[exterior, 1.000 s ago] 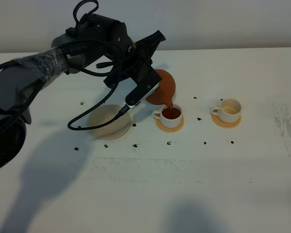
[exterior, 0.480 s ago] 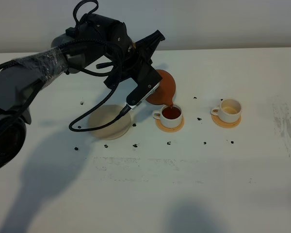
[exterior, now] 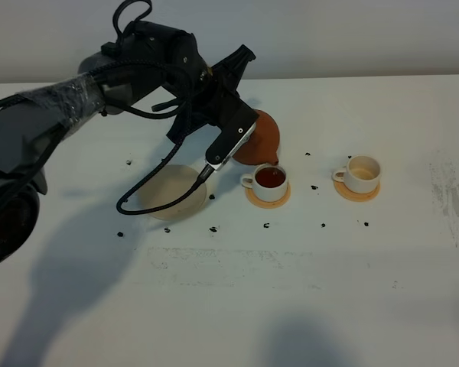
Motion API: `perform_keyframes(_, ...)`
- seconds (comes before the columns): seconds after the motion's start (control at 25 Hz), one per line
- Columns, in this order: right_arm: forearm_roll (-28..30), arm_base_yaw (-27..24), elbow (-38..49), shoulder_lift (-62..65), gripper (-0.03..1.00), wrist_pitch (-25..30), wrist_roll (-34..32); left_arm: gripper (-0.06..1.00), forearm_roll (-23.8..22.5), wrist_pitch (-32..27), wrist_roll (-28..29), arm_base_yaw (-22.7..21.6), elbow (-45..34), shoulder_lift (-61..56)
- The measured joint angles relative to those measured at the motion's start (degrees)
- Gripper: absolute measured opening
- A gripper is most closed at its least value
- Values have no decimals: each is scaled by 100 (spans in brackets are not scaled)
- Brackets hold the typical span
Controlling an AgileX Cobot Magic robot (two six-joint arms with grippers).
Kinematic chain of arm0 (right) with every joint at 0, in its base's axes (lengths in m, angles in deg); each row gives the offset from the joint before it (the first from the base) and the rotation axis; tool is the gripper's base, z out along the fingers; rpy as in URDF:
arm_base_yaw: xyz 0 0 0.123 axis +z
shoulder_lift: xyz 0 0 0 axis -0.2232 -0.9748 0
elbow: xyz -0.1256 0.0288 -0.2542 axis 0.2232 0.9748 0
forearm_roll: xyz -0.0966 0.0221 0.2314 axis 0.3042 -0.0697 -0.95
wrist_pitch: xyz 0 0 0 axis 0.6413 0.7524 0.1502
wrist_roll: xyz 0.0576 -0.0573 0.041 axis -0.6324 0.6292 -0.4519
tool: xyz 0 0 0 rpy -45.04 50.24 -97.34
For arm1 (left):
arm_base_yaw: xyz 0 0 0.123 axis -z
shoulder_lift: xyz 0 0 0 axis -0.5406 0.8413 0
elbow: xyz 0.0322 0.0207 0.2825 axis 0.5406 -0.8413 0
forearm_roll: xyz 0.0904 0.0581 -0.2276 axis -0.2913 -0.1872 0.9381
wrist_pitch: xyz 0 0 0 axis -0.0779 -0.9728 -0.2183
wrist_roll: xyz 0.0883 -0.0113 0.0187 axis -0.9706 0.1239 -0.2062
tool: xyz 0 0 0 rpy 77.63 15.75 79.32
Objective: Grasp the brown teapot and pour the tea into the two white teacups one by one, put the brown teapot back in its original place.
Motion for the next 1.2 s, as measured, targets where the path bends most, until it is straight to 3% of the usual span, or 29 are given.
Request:
perform_keyframes(0.36, 0, 0, 0, 0, 21, 0, 0, 8, 236, -438, 171, -176, 0, -343)
perform_keyframes(0.6, 0, 0, 0, 0, 21, 0, 0, 8, 353, -1379, 1395, -274, 0, -783)
perform_keyframes(0.76, 0, 0, 0, 0, 21, 0, 0, 8, 702, -1905, 1833, -276, -120, -1091)
perform_keyframes(0.84, 0, 0, 0, 0, 21, 0, 0, 8, 944, -1696, 1914, -276, -471, -1342)
perform_keyframes(1.08, 0, 0, 0, 0, 21, 0, 0, 8, 1477, -119, 1941, -276, -2322, -2266)
perform_keyframes(1.2, 0, 0, 0, 0, 21, 0, 0, 8, 1827, 68, 2115, -276, -2828, -2546)
